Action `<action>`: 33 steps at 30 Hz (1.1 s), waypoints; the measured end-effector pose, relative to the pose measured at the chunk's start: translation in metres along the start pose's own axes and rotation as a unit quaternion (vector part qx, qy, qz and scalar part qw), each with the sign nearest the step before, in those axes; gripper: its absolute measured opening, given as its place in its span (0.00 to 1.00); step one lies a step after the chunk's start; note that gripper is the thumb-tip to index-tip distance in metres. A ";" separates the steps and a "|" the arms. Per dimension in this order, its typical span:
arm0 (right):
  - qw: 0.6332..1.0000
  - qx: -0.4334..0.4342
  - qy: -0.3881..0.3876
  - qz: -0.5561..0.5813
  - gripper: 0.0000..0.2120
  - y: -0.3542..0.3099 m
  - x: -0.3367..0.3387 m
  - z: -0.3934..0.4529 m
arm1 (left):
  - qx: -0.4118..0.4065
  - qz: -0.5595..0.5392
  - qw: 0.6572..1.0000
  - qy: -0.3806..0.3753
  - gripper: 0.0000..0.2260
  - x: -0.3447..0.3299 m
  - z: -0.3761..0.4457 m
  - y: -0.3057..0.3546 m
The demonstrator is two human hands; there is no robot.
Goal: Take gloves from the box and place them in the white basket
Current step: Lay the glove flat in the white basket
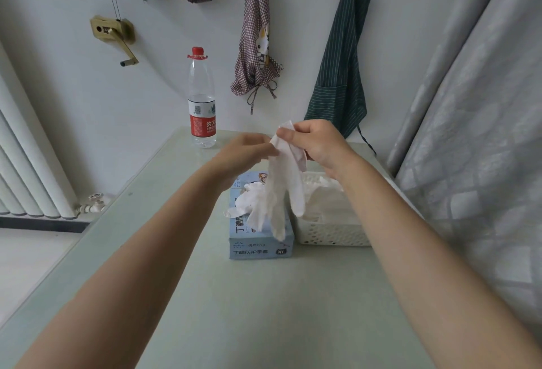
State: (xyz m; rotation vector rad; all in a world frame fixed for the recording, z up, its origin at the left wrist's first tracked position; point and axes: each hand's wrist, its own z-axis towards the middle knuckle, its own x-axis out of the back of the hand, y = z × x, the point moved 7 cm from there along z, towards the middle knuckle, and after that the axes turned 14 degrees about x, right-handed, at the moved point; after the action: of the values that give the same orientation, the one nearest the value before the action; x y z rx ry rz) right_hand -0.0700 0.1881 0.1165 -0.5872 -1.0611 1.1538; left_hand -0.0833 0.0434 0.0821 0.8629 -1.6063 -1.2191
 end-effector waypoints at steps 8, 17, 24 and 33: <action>0.998 0.048 0.022 -0.038 0.08 -0.025 0.013 0.006 | 0.016 -0.138 0.990 -0.022 0.09 -0.003 0.000 0.001; 0.972 0.124 0.061 -0.191 0.08 -0.059 0.011 0.001 | -0.036 -0.059 0.997 -0.031 0.22 -0.020 -0.024 0.032; 0.949 0.148 0.082 -0.268 0.11 -0.077 0.017 -0.007 | -0.007 0.008 0.999 0.033 0.13 -0.023 -0.030 0.028; 0.949 0.146 0.111 -0.258 0.15 -0.079 0.032 -0.004 | 0.006 -0.015 1.000 -0.002 0.11 -0.015 -0.024 0.022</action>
State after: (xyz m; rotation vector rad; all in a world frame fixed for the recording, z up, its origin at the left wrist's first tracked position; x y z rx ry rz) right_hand -0.0303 0.1913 0.1917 -0.1777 -0.7664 0.7407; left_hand -0.0559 0.0547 0.1018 0.8958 -1.6094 -1.2343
